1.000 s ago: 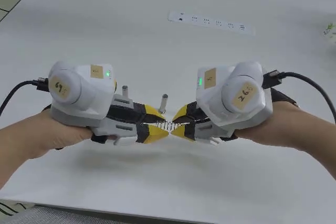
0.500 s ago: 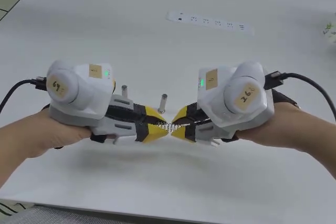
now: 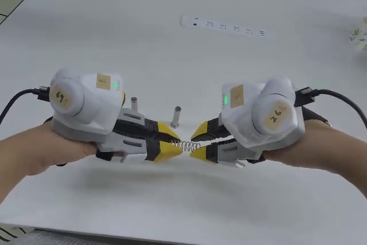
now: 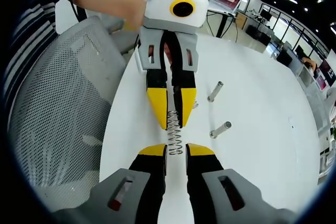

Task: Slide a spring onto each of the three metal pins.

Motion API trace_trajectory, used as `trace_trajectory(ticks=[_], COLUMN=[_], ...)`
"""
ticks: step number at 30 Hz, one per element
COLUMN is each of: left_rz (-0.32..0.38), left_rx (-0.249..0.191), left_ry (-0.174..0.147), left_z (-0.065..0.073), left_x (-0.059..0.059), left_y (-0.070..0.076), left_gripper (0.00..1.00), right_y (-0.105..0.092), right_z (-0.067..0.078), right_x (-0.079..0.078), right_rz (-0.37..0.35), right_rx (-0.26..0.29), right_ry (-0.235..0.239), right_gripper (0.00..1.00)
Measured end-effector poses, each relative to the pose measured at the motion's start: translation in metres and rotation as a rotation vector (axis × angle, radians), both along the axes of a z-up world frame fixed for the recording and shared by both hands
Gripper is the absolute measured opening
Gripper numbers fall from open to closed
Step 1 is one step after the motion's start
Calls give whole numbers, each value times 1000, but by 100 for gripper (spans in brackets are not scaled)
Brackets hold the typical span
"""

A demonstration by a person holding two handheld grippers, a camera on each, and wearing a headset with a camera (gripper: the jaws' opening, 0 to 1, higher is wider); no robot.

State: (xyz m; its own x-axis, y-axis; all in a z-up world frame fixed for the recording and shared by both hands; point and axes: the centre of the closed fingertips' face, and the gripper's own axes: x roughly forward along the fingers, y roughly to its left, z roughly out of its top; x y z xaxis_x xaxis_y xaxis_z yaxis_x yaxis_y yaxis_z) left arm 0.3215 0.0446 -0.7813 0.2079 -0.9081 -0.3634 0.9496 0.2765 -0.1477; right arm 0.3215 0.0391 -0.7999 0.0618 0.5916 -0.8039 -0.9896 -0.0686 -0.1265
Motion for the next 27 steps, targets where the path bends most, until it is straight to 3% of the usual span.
trace_trajectory(ticks=[8,10,27], left_rz=[-8,-11,-6], left_rx=[2,5,26], left_ry=[9,11,12], left_z=[0,0,-5], left_x=[-2,-3,-4], left_y=[-3,-3,2], left_gripper=[2,2,2], right_y=[-2,-3,3], right_z=[-8,-8,11], right_x=[-5,-4,-5], right_rz=[7,13,57], right_rx=[-2,-3,32], right_ry=[21,6,0], right_gripper=[10,8,7])
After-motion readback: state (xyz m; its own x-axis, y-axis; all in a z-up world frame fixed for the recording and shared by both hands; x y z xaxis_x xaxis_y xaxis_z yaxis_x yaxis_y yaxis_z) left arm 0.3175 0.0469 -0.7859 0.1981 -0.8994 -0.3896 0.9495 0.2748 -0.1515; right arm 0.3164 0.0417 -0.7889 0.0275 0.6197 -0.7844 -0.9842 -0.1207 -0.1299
